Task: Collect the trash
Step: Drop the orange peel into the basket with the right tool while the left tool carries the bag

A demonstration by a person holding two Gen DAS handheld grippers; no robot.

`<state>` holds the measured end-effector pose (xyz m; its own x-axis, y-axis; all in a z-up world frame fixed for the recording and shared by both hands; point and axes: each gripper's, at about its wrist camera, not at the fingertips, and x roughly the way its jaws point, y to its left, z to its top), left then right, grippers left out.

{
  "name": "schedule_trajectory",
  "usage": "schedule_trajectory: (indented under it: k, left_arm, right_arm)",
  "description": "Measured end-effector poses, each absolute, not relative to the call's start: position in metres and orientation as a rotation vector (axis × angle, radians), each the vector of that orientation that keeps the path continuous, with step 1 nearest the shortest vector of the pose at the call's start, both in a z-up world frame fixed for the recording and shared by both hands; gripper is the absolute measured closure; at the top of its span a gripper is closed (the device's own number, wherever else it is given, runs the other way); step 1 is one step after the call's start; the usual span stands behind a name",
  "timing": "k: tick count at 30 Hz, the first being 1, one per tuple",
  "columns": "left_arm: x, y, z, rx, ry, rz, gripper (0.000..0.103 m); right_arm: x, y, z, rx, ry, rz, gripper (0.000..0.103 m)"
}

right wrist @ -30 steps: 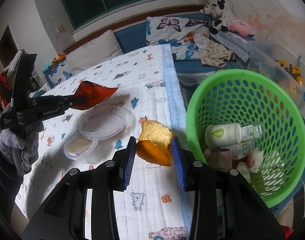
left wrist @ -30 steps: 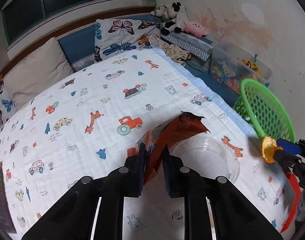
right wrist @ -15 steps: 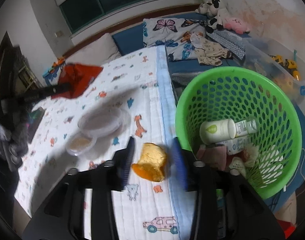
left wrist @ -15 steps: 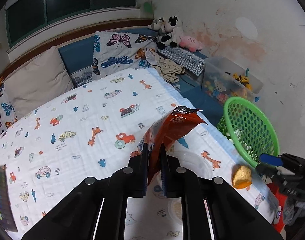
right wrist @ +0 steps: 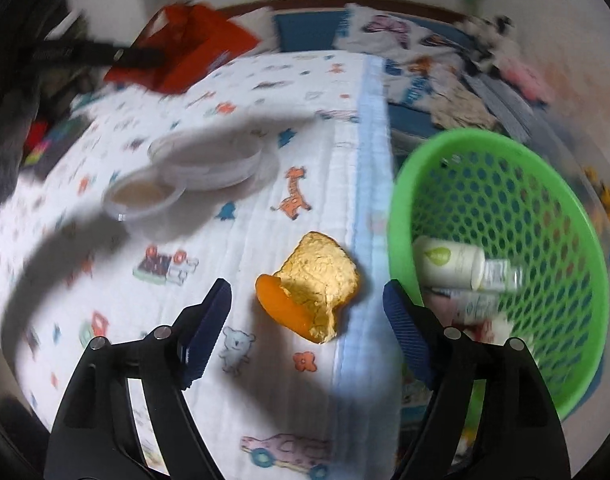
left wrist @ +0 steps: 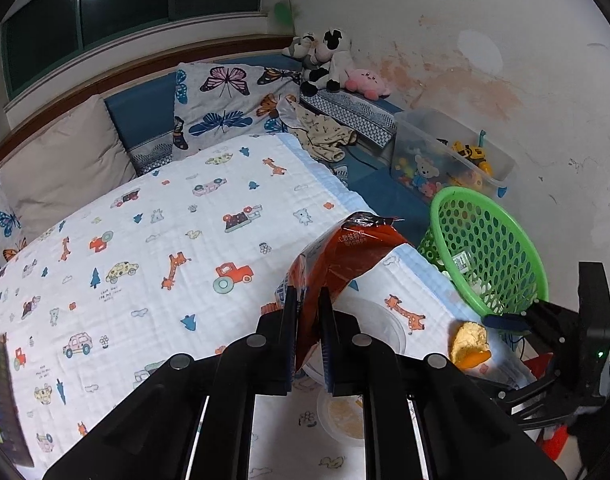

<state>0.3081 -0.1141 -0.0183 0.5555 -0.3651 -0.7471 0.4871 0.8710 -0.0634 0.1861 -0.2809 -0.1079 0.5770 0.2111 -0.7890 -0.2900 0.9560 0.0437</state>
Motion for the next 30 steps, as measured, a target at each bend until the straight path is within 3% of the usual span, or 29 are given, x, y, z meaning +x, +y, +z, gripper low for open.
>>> schedule_trajectory:
  k: [4, 5, 9, 11, 14, 22, 30]
  left_arm:
    - [0.313, -0.115, -0.022, 0.15, 0.857, -0.502, 0.092]
    - [0.314, -0.115, -0.023, 0.149, 0.861, -0.5, 0.092]
    - [0.317, -0.119, -0.026, 0.151, 0.872, -0.502, 0.092]
    - [0.316, -0.122, -0.026, 0.152, 0.875, -0.507, 0.092]
    - [0.313, -0.13, -0.025, 0.162, 0.871, -0.519, 0.092]
    - [0.304, -0.154, -0.011, 0.158, 0.862, -0.583, 0.092]
    - [0.294, -0.196, 0.001, 0.169, 0.85, -0.662, 0.092]
  right_arm:
    - [0.189, -0.28, -0.113, -0.15, 0.912, 0.359, 0.027]
    - [0.19, -0.28, -0.113, -0.157, 0.912, 0.379, 0.036]
    - [0.188, -0.279, -0.118, -0.182, 0.91, 0.397, 0.044]
    - [0.186, -0.281, -0.116, -0.17, 0.903, 0.389, 0.055]
    - [0.18, -0.285, -0.111, -0.116, 0.892, 0.389, 0.063]
    - [0.159, -0.296, -0.088, -0.011, 0.85, 0.347, 0.067]
    - [0.156, -0.37, -0.061, 0.128, 0.808, 0.13, 0.067]
